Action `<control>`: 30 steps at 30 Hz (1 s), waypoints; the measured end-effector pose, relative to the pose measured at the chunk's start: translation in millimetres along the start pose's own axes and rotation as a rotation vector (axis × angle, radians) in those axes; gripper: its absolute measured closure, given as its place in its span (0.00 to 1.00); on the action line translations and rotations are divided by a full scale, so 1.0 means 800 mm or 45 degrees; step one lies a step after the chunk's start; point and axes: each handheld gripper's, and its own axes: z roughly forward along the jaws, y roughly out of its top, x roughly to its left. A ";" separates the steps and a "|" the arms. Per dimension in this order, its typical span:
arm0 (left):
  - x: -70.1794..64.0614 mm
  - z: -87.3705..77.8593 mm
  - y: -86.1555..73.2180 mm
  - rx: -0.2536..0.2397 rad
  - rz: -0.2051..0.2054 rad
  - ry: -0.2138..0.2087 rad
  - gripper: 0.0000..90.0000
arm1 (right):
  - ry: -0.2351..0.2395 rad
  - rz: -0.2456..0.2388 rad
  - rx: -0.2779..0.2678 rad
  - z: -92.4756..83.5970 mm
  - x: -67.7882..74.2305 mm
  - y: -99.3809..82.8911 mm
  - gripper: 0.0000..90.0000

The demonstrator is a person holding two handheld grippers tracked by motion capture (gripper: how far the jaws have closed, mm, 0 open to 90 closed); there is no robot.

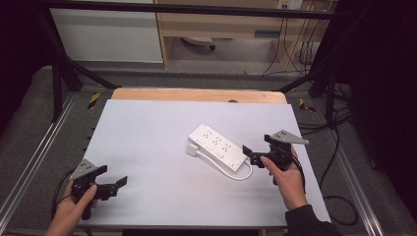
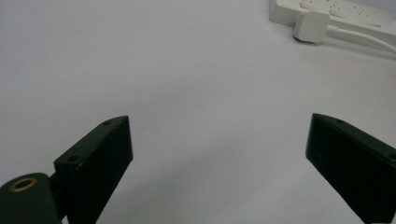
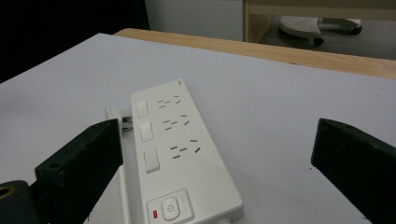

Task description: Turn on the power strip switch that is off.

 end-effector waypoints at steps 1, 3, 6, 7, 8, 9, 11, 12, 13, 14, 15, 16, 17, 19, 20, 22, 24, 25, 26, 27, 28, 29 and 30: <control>0.000 0.000 0.000 -0.001 0.000 0.001 0.08 | 0.002 -0.001 -0.001 0.002 0.002 0.001 0.03; 0.000 0.000 0.000 -0.001 0.000 0.000 0.08 | 0.000 -0.009 0.002 0.004 0.003 0.001 0.03; 0.000 0.000 0.000 -0.002 0.000 0.000 0.08 | -0.013 -0.022 0.001 0.007 0.005 0.002 0.03; 0.001 -0.001 0.000 -0.002 0.002 0.000 0.08 | -0.030 -0.026 -0.005 0.008 0.005 0.002 0.04; 0.001 -0.001 0.000 -0.002 0.002 0.000 0.08 | -0.032 -0.023 -0.006 0.009 0.005 0.003 0.04; 0.001 -0.001 0.000 -0.003 0.002 0.000 0.08 | -0.033 -0.019 -0.009 0.010 0.004 0.003 0.04; 0.001 -0.001 0.000 -0.002 0.002 0.000 0.08 | -0.037 -0.008 -0.013 0.011 0.004 0.003 0.04; 0.001 -0.001 0.000 -0.002 0.003 0.001 0.08 | -0.037 -0.007 -0.015 0.011 0.004 0.003 0.04; 0.001 -0.001 0.000 -0.003 0.005 0.002 0.08 | -0.038 -0.006 -0.018 0.011 0.003 0.004 0.04; 0.001 -0.001 0.000 -0.003 0.005 0.002 0.08 | -0.037 -0.003 -0.020 0.011 0.003 0.004 0.04; 0.001 -0.001 0.000 -0.003 0.006 0.002 0.08 | -0.037 0.002 -0.026 0.012 0.003 0.004 0.05; 0.001 -0.001 0.000 -0.003 0.005 0.002 0.08 | -0.038 0.005 -0.028 0.012 0.003 0.005 0.05; 0.001 0.000 0.000 -0.003 0.003 0.000 0.08 | -0.040 0.008 -0.030 0.013 0.004 0.005 0.06; 0.001 0.000 0.000 -0.002 0.002 0.000 0.08 | -0.040 0.008 -0.030 0.014 0.004 0.005 0.07; 0.001 -0.001 0.000 -0.003 0.004 0.001 0.08 | -0.040 0.008 -0.030 0.014 0.004 0.005 0.07; 0.001 -0.001 0.000 -0.004 0.005 0.002 0.08 | -0.036 0.011 -0.029 0.016 0.005 0.006 0.07; 0.001 -0.001 0.000 -0.004 0.006 0.003 0.08 | -0.033 0.010 -0.027 0.020 0.006 0.006 0.08; 0.001 -0.001 0.000 -0.004 0.006 0.003 0.08 | -0.033 0.010 -0.027 0.020 0.006 0.006 0.08; 0.001 -0.001 0.000 -0.005 0.004 0.001 0.08 | -0.028 0.009 -0.024 0.023 0.008 0.007 0.10; 0.001 -0.001 0.000 -0.005 0.006 0.003 0.08 | -0.028 0.006 -0.022 0.024 0.008 0.007 0.11; 0.001 -0.001 0.000 -0.005 0.006 0.003 0.08 | -0.026 0.007 -0.024 0.025 0.009 0.007 0.11; 0.001 -0.001 0.000 -0.006 0.005 0.003 0.08 | -0.024 0.004 -0.023 0.026 0.010 0.007 0.12; 0.001 -0.001 0.000 -0.005 0.005 0.002 0.08 | -0.023 0.002 -0.021 0.027 0.011 0.007 0.13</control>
